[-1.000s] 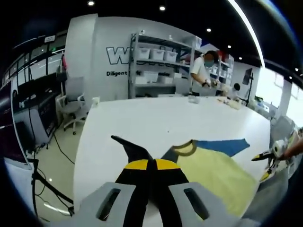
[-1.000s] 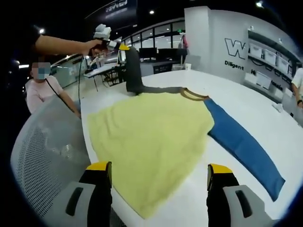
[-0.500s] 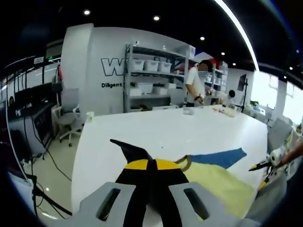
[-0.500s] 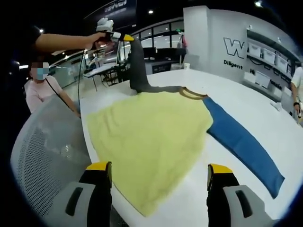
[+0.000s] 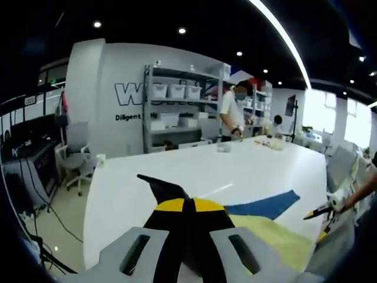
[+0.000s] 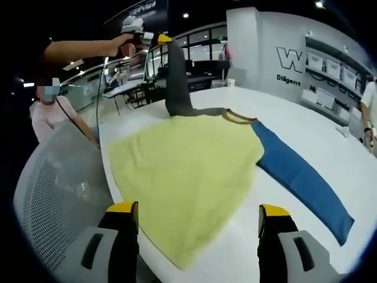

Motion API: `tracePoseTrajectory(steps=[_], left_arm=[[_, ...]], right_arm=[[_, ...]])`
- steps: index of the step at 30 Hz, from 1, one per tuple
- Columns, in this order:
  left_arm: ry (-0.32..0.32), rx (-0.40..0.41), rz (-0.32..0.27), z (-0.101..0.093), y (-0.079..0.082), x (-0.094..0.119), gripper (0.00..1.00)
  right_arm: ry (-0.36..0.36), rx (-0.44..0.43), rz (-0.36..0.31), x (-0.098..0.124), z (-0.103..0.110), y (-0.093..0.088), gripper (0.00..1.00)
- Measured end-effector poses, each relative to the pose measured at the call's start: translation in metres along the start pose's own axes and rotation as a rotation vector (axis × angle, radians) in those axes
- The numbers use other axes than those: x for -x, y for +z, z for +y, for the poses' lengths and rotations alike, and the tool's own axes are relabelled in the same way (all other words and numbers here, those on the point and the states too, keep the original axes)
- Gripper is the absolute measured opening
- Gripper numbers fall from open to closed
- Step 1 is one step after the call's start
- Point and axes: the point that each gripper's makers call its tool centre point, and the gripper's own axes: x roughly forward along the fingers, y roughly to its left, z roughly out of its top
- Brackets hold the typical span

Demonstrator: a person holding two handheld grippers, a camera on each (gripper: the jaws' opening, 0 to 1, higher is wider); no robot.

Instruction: Fold the garment on the visible template until the final outline fits inside the template.

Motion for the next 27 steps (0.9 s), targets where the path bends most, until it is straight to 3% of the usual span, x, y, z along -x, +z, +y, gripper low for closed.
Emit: tracePoseTrajectory(steps=[18,27], left_arm=[[-0.077,-0.006,-0.014,-0.032,0.016,-0.027,0.0],[-0.124,-0.01,-0.001,-0.052,0.015,-0.049,0.0]], right_arm=[[-0.023,-0.019,-0.005,0.006,-0.003,-0.004,0.81],[-0.04,-0.034,-0.018,0.012,-0.007,-0.004,0.82]])
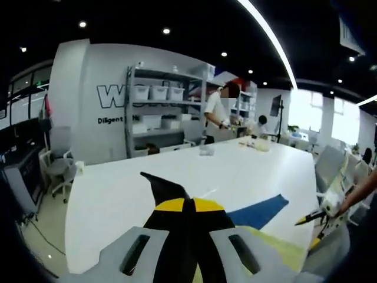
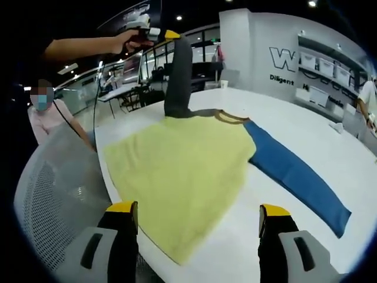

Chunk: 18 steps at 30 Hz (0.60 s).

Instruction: Fold the garment on the visible template until the final outline fits inside the template.

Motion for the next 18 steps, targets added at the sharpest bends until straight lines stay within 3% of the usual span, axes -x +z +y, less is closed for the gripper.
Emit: tracePoseTrajectory(steps=[10,18], left_arm=[[-0.056,-0.008,0.013,-0.023,-0.001,-0.029,0.0],[-0.086,0.001,0.038,-0.036,-0.013,-0.045,0.0]], right_arm=[[-0.033,-0.042,-0.035,0.012,-0.009,0.002,0.86],[-0.057,-0.053,-0.035,0.02,-0.015,-0.005,0.86]])
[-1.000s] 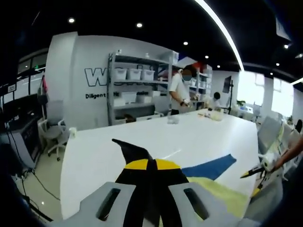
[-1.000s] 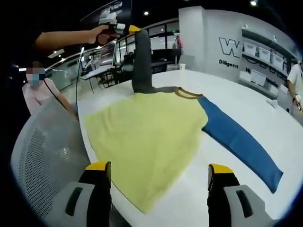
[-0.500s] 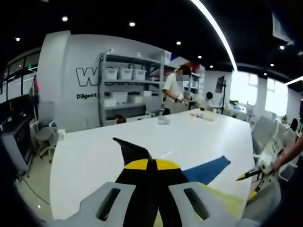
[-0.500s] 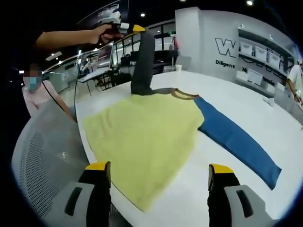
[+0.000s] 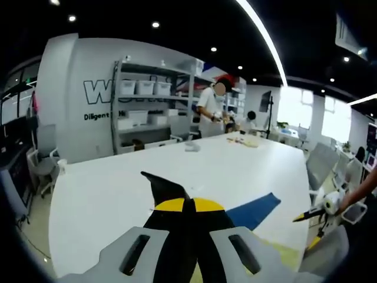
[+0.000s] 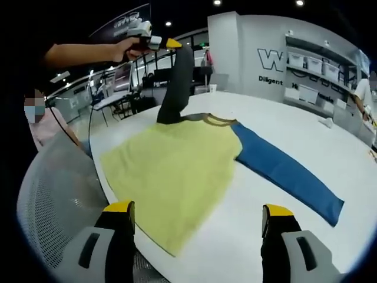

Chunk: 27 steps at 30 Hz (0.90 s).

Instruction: Fold the garment on the visible template until the final outline fits inside the template.

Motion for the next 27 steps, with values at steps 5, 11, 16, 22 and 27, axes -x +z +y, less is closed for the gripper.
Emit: tracePoseTrajectory(steps=[5,11,16,22,27], left_arm=[[-0.012,0.008,0.015,-0.006,-0.009,-0.012,0.0],[-0.031,0.014,0.036,-0.014,-0.017,-0.026,0.0],[-0.048,0.016,0.062,-0.022,-0.028,-0.038,0.0],[-0.068,0.018,0.087,-0.03,-0.039,-0.052,0.0],[-0.084,0.029,0.109,-0.038,-0.049,-0.064,0.0]], right_arm=[[-0.011,-0.01,-0.003,0.004,-0.002,-0.001,0.86],[-0.031,-0.021,-0.011,0.011,-0.006,-0.001,0.87],[-0.043,-0.029,-0.013,0.015,-0.009,-0.003,0.88],[-0.06,-0.037,-0.013,0.021,-0.011,-0.006,0.88],[-0.079,-0.048,-0.008,0.026,-0.014,-0.009,0.88]])
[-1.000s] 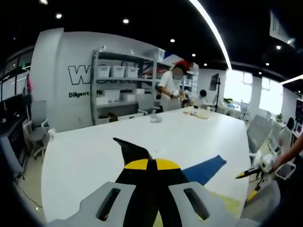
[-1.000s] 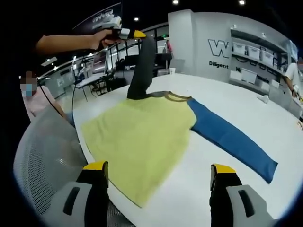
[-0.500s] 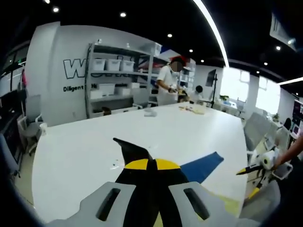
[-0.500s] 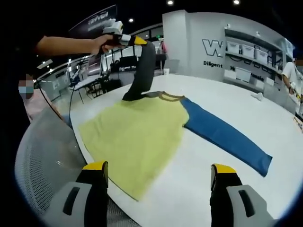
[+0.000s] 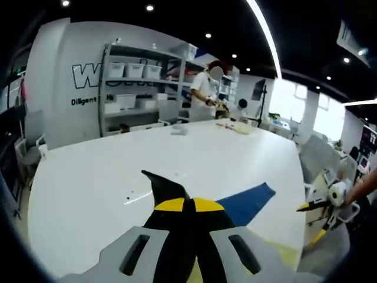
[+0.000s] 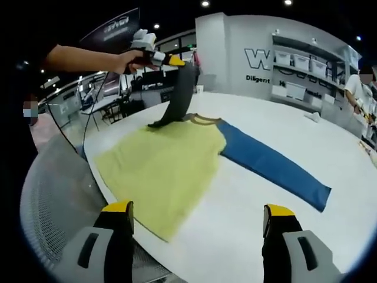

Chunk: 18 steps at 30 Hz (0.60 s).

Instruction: Fold the garment on the visible template until the final outline fits inside the template.

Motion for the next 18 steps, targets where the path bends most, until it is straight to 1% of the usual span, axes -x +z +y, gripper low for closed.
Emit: tracePoseTrajectory(steps=[6,11,13,18], left_arm=[[-0.025,-0.006,0.033,-0.011,-0.016,-0.015,0.0],[-0.044,-0.003,0.066,-0.016,-0.029,-0.025,0.0],[-0.051,-0.015,0.08,-0.019,-0.034,-0.029,0.0],[-0.06,-0.013,0.103,-0.024,-0.044,-0.037,0.0]], right_arm=[[-0.021,-0.01,-0.003,0.005,-0.003,-0.002,0.89],[-0.042,-0.024,-0.013,0.01,-0.007,-0.002,0.89],[-0.047,-0.025,-0.011,0.011,-0.008,-0.003,0.89],[-0.058,-0.03,-0.009,0.013,-0.009,-0.004,0.89]])
